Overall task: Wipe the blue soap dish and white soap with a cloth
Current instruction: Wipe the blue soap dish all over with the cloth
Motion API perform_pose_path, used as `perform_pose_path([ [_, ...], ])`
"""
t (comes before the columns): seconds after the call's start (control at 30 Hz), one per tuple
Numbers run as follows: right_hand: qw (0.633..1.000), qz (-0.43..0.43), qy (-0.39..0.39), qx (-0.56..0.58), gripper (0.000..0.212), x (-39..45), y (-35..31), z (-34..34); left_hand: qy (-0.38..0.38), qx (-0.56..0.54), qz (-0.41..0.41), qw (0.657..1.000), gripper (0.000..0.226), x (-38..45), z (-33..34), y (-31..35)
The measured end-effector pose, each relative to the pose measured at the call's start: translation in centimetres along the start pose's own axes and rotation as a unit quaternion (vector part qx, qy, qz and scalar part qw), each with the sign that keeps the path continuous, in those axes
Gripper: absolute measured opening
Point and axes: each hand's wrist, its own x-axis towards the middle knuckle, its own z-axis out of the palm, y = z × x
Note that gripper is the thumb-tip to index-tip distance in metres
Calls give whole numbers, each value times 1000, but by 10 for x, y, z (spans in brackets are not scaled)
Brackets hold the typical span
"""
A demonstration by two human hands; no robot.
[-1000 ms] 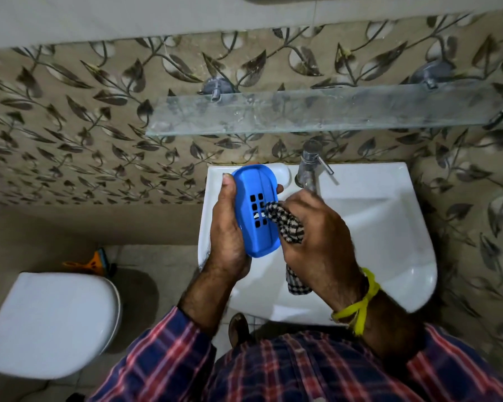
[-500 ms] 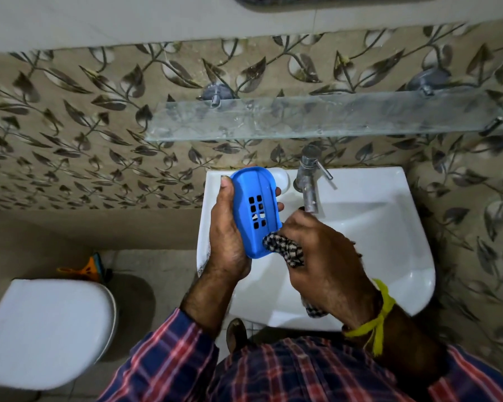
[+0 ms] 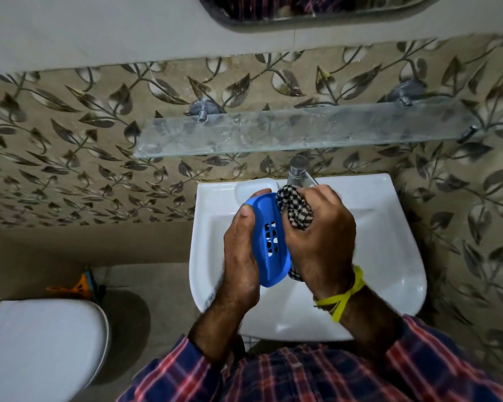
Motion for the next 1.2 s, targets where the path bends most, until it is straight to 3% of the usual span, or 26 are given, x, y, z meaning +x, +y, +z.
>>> perform_pose_path([
  [0.07,1000,-19,-9,-10,17,-4,-1,-1,3,10,6,1000,74,2,0,1],
  [0.17,991,-71,-115,-11,31,-9,5,-1,19,4,-2,1000,73,3,-4,-1],
  [0.4,934,-49,-344,81,4,-9,29,-2,104,-41,-53,992,90,15,-18,3],
  [0.47,940,-2,-320,121,7,-11,37,0,123,-32,-47,991,87,20,-20,3],
  [0.53,953,83,-246,155,11,-13,43,1,151,-18,-49,987,82,21,-21,-2],
  [0.63,921,236,-211,226,17,-13,55,1,171,-12,-93,981,64,21,-28,-12],
  [0.7,903,286,-210,244,26,-12,64,0,161,15,-120,979,55,22,-33,-14],
  [0.83,901,309,-209,221,38,-16,71,2,111,151,-87,979,62,22,-32,-15],
  [1.03,916,303,-145,219,17,-15,70,9,21,328,-9,944,77,31,-28,1],
  [1.1,932,282,-125,189,13,-10,70,8,-7,400,42,915,83,41,-25,14],
  [1.2,949,247,-124,149,16,6,65,10,-54,517,158,839,82,61,-17,33],
])
